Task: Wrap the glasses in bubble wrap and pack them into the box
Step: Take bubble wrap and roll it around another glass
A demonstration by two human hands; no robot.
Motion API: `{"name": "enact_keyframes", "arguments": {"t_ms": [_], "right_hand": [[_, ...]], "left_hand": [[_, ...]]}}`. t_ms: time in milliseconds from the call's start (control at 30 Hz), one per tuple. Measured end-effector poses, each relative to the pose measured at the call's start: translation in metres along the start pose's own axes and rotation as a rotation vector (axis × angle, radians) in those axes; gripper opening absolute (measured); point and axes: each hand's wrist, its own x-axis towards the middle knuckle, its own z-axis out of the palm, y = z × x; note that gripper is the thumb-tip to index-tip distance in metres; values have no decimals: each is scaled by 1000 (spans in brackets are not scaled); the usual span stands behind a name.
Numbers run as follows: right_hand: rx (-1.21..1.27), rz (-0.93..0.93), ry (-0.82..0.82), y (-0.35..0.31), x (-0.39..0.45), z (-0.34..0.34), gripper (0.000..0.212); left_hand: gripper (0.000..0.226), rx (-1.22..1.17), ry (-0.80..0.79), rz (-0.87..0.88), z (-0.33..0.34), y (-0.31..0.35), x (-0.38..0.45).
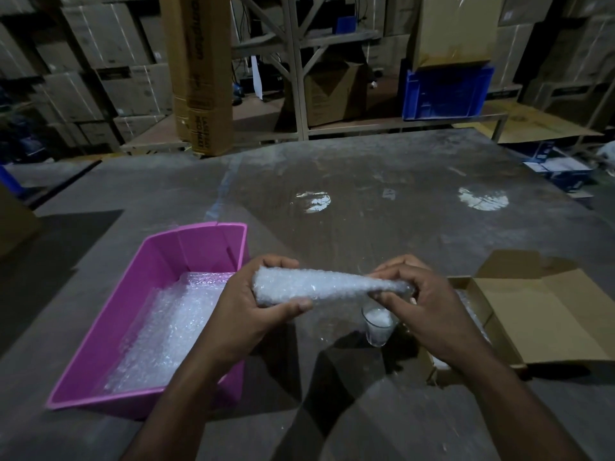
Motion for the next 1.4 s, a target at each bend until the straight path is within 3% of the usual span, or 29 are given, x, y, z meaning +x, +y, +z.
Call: {"name": "enact_keyframes", "arguments": {"t_ms": [100, 267, 400, 533, 667, 767, 867, 967, 1100, 1200, 1267, 1400], "right_hand": [[-46, -6, -26, 2, 1, -1, 5], [18, 49, -46, -2, -1, -2, 21], [37, 32, -81, -6, -3, -1, 46], [27, 44, -85, -10, -2, 0, 35], [54, 80, -73, -10, -3, 9, 28], [49, 84, -119, -9, -8, 20, 35], [2, 10, -150, -8, -12, 19, 59], [26, -74, -209, -10, -13, 15, 73], [-59, -136, -255, -11, -14, 20, 71], [-311, -248, -303, -9, -15, 26, 78], [-418, -306, -297, -10, -14, 29, 75], [-244, -367, -173, -13, -10, 32, 53]], "left_hand": [[39, 42, 21, 39, -3, -6, 2], [25, -60, 62, 49, -2, -5, 3], [18, -121, 105, 30, 3, -5, 4], [22, -229, 109, -11, 9, -5, 3], [42, -362, 83, -69, 25, -13, 1], [35, -440, 97, -127, 39, -16, 0], [13, -503, 150, -158, 42, -15, 2], [10, -539, 227, -199, 36, -19, 8], [8, -539, 237, -266, 34, -25, 13], [1, -560, 266, -320, 30, -28, 15], [11, -574, 274, -357, 27, -32, 16], [14, -483, 215, -338, 26, -35, 14]]}}
